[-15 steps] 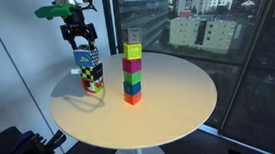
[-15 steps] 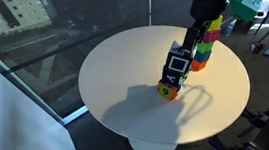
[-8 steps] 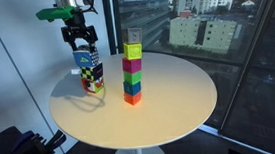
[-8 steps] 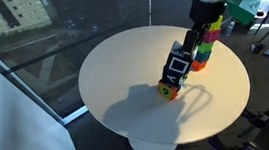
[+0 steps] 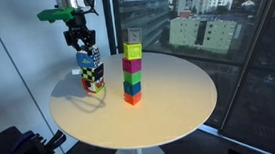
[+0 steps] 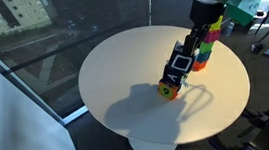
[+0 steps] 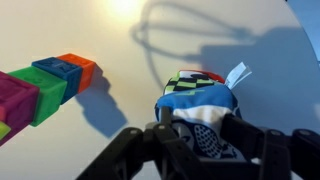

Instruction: Pick up the block with an owl image from the stack and put it on the table

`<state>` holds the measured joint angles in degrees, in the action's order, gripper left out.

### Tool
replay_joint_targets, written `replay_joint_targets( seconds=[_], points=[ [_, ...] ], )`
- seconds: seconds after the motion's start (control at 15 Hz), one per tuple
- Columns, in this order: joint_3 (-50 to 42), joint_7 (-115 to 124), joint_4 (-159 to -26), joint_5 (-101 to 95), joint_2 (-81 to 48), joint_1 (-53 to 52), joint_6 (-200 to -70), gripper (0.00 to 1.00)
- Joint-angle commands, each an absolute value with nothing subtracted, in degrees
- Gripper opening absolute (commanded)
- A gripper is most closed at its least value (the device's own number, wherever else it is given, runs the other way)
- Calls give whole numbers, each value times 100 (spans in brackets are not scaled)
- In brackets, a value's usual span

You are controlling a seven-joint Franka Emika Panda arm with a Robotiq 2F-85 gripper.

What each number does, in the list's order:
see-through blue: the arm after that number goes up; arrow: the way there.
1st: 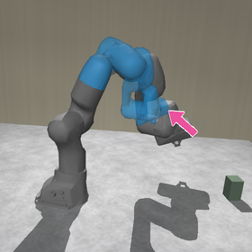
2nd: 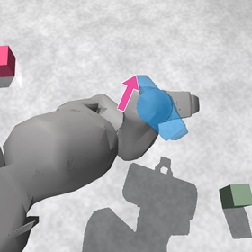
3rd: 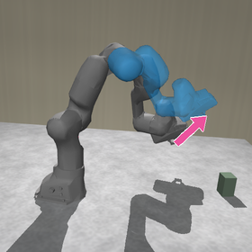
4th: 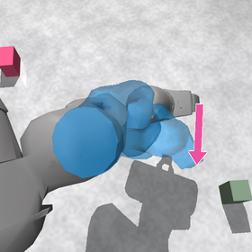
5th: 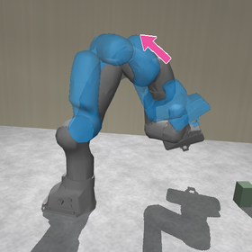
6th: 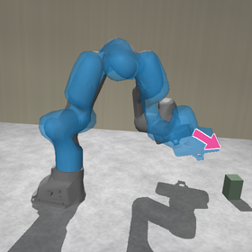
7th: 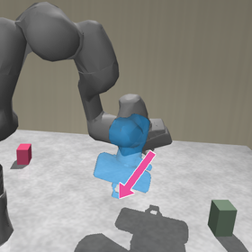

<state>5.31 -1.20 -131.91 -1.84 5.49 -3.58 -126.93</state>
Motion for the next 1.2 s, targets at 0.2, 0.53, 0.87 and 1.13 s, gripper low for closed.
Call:
replay_joint_targets(
  seconds=[0.2, 0.53, 0.87, 1.13],
  points=[
    [461, 79, -13049, -162, 604, -357, -12403, 4],
    [433, 191, -12941, -149, 756, -345, -11987, 3],
    [417, 227, -12873, -134, 863, -344, -11715, 4],
    [402, 203, -12843, -122, 869, -340, -11596, 32]
  ],
)
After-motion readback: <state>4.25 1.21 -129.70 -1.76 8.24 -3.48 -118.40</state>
